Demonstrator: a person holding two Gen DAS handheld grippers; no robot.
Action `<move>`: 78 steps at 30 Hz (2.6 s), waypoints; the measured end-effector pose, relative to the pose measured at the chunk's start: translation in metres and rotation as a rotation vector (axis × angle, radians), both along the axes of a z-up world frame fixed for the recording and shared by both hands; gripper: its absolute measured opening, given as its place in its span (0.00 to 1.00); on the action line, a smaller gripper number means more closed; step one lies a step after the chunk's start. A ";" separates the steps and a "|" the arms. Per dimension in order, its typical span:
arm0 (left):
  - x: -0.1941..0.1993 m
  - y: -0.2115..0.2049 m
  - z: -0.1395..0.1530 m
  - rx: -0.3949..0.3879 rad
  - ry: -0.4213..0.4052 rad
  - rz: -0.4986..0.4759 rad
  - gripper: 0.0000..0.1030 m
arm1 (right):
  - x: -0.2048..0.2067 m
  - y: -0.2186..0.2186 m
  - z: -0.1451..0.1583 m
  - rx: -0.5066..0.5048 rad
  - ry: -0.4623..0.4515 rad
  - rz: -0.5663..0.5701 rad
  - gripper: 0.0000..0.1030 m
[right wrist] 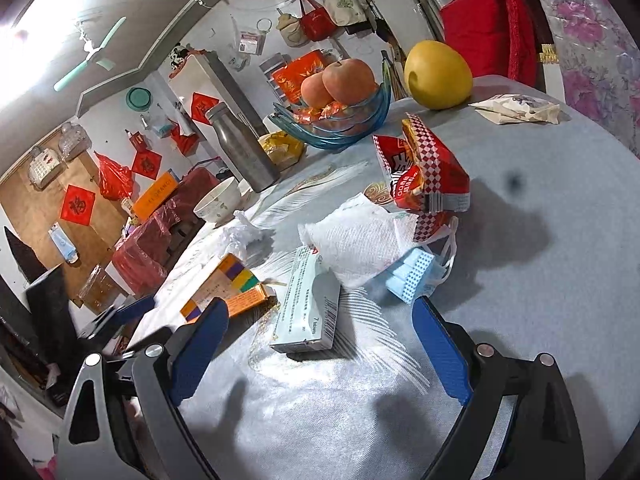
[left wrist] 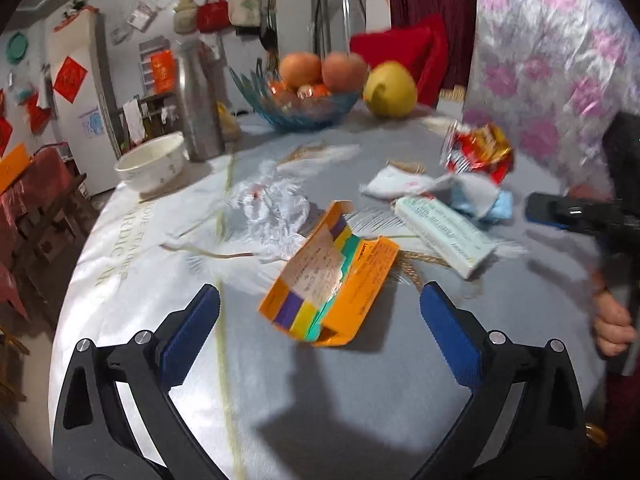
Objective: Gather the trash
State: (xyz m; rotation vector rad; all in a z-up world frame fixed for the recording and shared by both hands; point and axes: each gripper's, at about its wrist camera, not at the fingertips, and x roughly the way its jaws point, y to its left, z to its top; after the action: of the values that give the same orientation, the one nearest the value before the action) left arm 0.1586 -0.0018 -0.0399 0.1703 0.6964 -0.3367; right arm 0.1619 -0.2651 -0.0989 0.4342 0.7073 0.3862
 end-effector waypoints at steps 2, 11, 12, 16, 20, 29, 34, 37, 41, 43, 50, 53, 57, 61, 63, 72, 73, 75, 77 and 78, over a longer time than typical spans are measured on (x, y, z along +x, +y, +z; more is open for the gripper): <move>0.016 -0.009 -0.008 0.003 0.049 -0.011 0.94 | 0.000 0.000 0.000 0.004 0.000 0.003 0.89; 0.052 -0.012 -0.029 -0.019 0.192 0.003 0.94 | 0.000 0.001 0.000 0.008 0.000 0.021 0.89; 0.052 -0.010 -0.029 -0.025 0.195 0.011 0.94 | 0.000 0.002 0.000 0.007 0.000 0.021 0.89; 0.055 0.002 -0.029 -0.093 0.212 0.027 0.94 | 0.000 0.003 0.000 0.005 0.002 0.023 0.89; 0.056 0.013 -0.026 -0.177 0.217 0.030 0.94 | 0.001 0.003 0.000 0.003 0.004 0.027 0.89; 0.053 -0.014 -0.029 -0.054 0.220 -0.071 0.90 | 0.001 0.005 0.001 0.000 0.000 0.041 0.89; 0.042 -0.010 -0.019 -0.090 0.146 -0.089 0.60 | 0.001 0.006 0.001 -0.005 -0.005 0.047 0.89; 0.045 -0.003 -0.018 -0.134 0.160 -0.074 0.59 | 0.001 0.007 0.001 -0.007 -0.006 0.048 0.89; 0.044 -0.008 -0.019 -0.088 0.153 -0.052 0.78 | 0.001 0.008 0.001 -0.007 -0.004 0.049 0.89; 0.039 -0.018 -0.017 -0.049 0.133 -0.083 0.87 | 0.001 0.008 0.001 -0.005 -0.003 0.048 0.89; 0.036 -0.055 -0.032 0.154 0.146 -0.151 0.89 | 0.002 0.007 0.001 0.000 -0.001 0.052 0.89; 0.038 -0.048 -0.032 0.126 0.156 -0.144 0.75 | 0.002 0.007 0.001 0.003 0.000 0.054 0.89; 0.042 -0.030 -0.026 -0.003 0.167 -0.143 0.48 | 0.002 0.007 0.002 -0.004 -0.006 0.057 0.89; 0.043 -0.017 -0.021 -0.102 0.171 -0.147 0.50 | 0.002 0.007 0.002 -0.004 -0.003 0.062 0.89; 0.045 -0.022 -0.022 -0.088 0.187 -0.146 0.59 | 0.002 0.007 0.002 -0.008 -0.003 0.064 0.89; 0.050 -0.050 -0.031 0.041 0.194 -0.151 0.55 | 0.000 0.007 0.003 -0.009 -0.009 0.070 0.89; 0.049 -0.049 -0.030 0.025 0.191 -0.161 0.45 | 0.000 0.007 0.003 -0.007 -0.010 0.071 0.89; 0.044 -0.039 -0.021 -0.023 0.141 -0.137 0.45 | 0.001 0.007 0.003 -0.002 -0.011 0.074 0.89; 0.037 -0.023 -0.013 -0.098 0.099 -0.112 0.45 | 0.001 0.008 0.004 -0.005 -0.015 0.079 0.89; 0.034 -0.014 -0.010 -0.142 0.087 -0.099 0.45 | 0.000 0.009 0.004 -0.011 -0.019 0.083 0.89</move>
State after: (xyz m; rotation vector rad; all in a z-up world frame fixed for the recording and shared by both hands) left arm 0.1928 -0.0157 -0.0494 0.0556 0.7490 -0.4892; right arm 0.1621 -0.2564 -0.0945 0.3917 0.7104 0.4638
